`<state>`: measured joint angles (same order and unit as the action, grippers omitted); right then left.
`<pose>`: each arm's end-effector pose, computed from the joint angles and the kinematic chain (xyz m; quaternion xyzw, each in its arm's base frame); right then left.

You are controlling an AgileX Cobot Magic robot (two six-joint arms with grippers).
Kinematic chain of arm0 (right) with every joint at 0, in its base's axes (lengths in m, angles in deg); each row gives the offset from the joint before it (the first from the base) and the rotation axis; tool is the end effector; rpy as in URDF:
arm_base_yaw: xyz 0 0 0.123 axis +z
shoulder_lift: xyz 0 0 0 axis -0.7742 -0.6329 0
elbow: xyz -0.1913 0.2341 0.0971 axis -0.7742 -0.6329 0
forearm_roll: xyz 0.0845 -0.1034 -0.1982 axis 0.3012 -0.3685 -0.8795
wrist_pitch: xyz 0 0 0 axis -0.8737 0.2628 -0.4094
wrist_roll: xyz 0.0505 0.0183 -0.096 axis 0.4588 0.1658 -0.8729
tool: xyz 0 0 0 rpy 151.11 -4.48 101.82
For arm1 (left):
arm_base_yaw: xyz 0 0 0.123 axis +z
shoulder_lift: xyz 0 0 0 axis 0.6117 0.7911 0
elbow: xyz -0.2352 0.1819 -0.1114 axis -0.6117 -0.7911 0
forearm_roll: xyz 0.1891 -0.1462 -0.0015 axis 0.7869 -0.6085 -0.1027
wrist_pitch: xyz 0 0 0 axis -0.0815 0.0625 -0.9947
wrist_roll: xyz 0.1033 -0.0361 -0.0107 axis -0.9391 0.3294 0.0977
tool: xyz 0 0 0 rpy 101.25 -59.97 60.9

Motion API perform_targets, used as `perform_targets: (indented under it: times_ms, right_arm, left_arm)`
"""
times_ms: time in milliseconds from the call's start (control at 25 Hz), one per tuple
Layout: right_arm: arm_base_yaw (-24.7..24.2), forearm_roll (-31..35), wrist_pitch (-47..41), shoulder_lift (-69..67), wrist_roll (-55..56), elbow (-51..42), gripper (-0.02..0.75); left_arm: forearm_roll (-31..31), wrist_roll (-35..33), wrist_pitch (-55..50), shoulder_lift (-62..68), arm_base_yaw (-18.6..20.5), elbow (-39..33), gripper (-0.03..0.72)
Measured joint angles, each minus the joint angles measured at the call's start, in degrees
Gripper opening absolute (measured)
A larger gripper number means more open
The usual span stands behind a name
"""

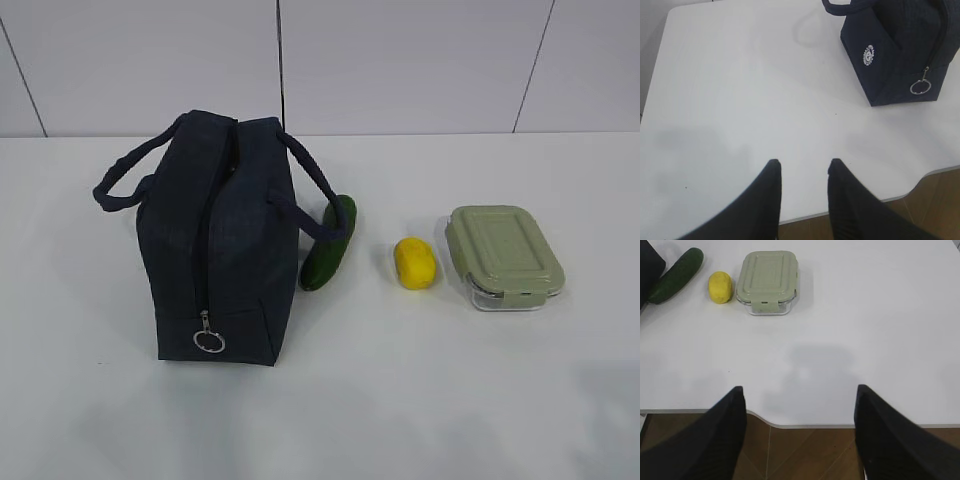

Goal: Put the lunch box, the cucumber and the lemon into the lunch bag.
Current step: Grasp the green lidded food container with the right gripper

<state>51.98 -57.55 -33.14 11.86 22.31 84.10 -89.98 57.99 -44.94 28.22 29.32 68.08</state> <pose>-0.0385 0.0023 0.2524 -0.0218 0.8705 0.0146 0.4915 -0.0340 0.0051 0.2636 0.0679 0.8602 -0.0343 0.5043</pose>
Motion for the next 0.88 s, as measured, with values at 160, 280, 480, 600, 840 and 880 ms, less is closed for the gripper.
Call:
perform_targets:
  times_ms: [160,280,480,600,840,880]
  right_arm:
    - [0.00,0.00,0.00,0.00,0.00,0.00,0.513]
    - [0.00,0.00,0.00,0.00,0.00,0.00,0.513]
    - [0.00,0.00,0.00,0.00,0.00,0.00,0.513]
    - [0.00,0.00,0.00,0.00,0.00,0.00,0.513]
    - [0.00,0.00,0.00,0.00,0.00,0.00,0.513]
    - [0.00,0.00,0.00,0.00,0.00,0.00,0.513]
  left_arm:
    - [0.00,0.00,0.00,0.00,0.00,0.00,0.227]
    - [0.00,0.00,0.00,0.00,0.00,0.00,0.227]
    - [0.00,0.00,0.00,0.00,0.00,0.00,0.227]
    - [0.00,0.00,0.00,0.00,0.00,0.00,0.227]
    - [0.00,0.00,0.00,0.00,0.00,0.00,0.227]
    - [0.00,0.00,0.00,0.00,0.00,0.00,0.227]
